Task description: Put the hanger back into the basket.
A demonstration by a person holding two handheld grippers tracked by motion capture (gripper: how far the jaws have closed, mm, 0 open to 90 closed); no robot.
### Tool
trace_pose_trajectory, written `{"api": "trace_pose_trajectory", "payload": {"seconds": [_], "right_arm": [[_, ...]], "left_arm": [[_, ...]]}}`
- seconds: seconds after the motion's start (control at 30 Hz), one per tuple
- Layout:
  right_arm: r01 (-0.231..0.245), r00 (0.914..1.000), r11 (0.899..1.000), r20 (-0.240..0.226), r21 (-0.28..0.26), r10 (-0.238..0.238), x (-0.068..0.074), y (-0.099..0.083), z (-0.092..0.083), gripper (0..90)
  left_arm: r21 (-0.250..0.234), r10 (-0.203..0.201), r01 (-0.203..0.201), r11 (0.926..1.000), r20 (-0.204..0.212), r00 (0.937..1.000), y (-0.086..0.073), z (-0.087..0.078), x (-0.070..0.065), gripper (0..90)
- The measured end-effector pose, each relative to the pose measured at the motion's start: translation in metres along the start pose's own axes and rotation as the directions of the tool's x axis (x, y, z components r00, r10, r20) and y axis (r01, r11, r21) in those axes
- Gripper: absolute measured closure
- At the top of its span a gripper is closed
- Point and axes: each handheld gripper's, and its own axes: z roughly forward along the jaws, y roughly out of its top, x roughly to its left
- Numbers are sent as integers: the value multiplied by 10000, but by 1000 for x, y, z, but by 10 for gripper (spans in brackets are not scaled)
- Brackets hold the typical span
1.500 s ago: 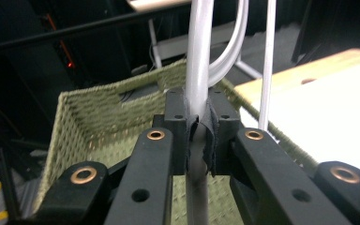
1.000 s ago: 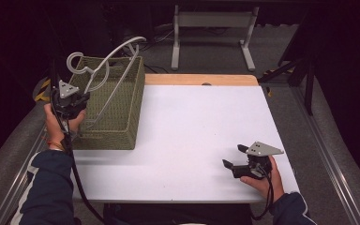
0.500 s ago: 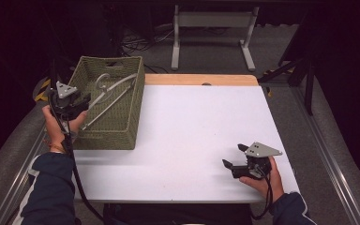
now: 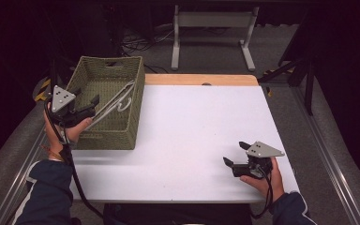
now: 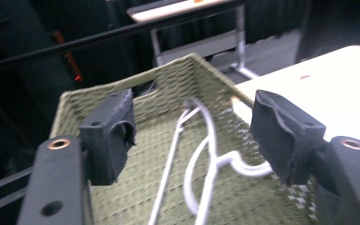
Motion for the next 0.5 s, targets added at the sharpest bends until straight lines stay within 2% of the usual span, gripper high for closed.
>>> {"api": "trace_pose_trajectory", "payload": {"seconds": [0.2, 0.23, 0.3, 0.37, 0.43, 0.5], "right_arm": [[61, 9999, 9999, 103, -122, -60, 1, 2, -1, 166], [61, 9999, 9999, 103, -122, -60, 1, 2, -1, 166], [98, 9999, 9998, 68, -179, -97, 1, 2, -1, 166], [165, 9998, 9996, 98, -223, -163, 2, 3, -1, 165], [184, 9997, 9995, 136, -238, -181, 3, 3, -1, 166], [161, 9998, 9996, 112, -236, -159, 2, 3, -1, 166]], "left_arm": [[-275, 83, -70, 9996, 490, 9988, -2, -2, -9, 233], [-301, -1, 19, 9995, 591, 9983, -3, -1, -11, 233], [-382, 63, -30, 9993, 845, 9964, -4, -1, -14, 201], [-432, 119, -82, 9990, 866, 9962, -4, -1, -17, 175], [-458, 97, -45, 9989, 1137, 9935, -5, -1, -20, 151], [-425, 113, -71, 9991, 985, 9951, -5, 0, -24, 137]]}}
